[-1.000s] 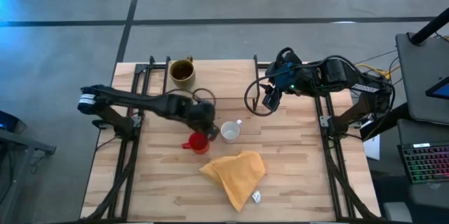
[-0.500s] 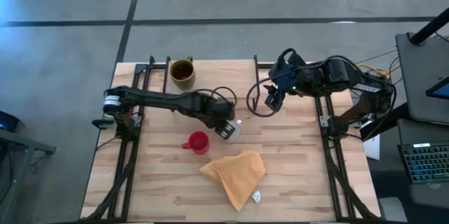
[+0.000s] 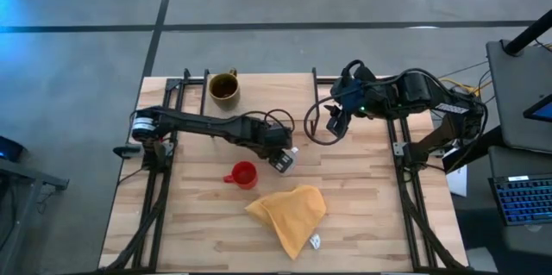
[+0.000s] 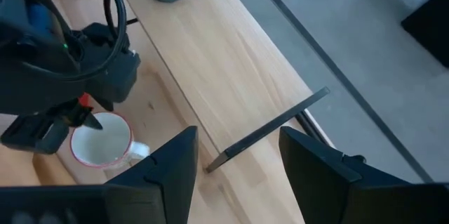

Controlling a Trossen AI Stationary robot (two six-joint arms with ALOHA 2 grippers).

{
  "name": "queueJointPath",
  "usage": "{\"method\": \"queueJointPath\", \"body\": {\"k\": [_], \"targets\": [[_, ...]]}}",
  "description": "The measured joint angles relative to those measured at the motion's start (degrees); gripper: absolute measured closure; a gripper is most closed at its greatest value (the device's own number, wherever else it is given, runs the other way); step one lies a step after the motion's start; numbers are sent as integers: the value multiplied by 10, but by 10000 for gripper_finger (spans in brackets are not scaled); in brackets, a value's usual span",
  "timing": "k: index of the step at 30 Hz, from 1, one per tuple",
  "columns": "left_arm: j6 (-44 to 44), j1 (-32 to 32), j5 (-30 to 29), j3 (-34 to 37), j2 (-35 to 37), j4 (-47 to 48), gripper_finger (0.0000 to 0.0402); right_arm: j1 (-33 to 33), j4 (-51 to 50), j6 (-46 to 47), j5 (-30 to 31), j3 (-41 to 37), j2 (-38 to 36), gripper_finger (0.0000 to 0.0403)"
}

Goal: Stack small to large cups/mugs on shelf
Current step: Put the gray mug on the shelf

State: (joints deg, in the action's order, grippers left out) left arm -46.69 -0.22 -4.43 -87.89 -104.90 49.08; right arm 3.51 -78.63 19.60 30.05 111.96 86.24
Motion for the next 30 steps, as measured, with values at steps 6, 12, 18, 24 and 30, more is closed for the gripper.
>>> {"method": "queueJointPath", "body": {"k": [6, 12, 18, 24, 30], "targets": [[15, 6, -1, 1, -21, -2, 259, 0, 0, -1, 0, 0, 0, 209], [27, 5, 3, 0, -30, -7, 261, 0, 0, -1, 0, 0, 0, 209], [43, 7, -16, -2, -27, -6, 309, 0, 1, -1, 0, 0, 0, 209], [57, 10, -22, -1, -26, -6, 393, 0, 1, -2, 0, 0, 0, 209], [57, 11, -25, -2, -25, -4, 397, 0, 1, -2, 1, 0, 0, 209]]}}
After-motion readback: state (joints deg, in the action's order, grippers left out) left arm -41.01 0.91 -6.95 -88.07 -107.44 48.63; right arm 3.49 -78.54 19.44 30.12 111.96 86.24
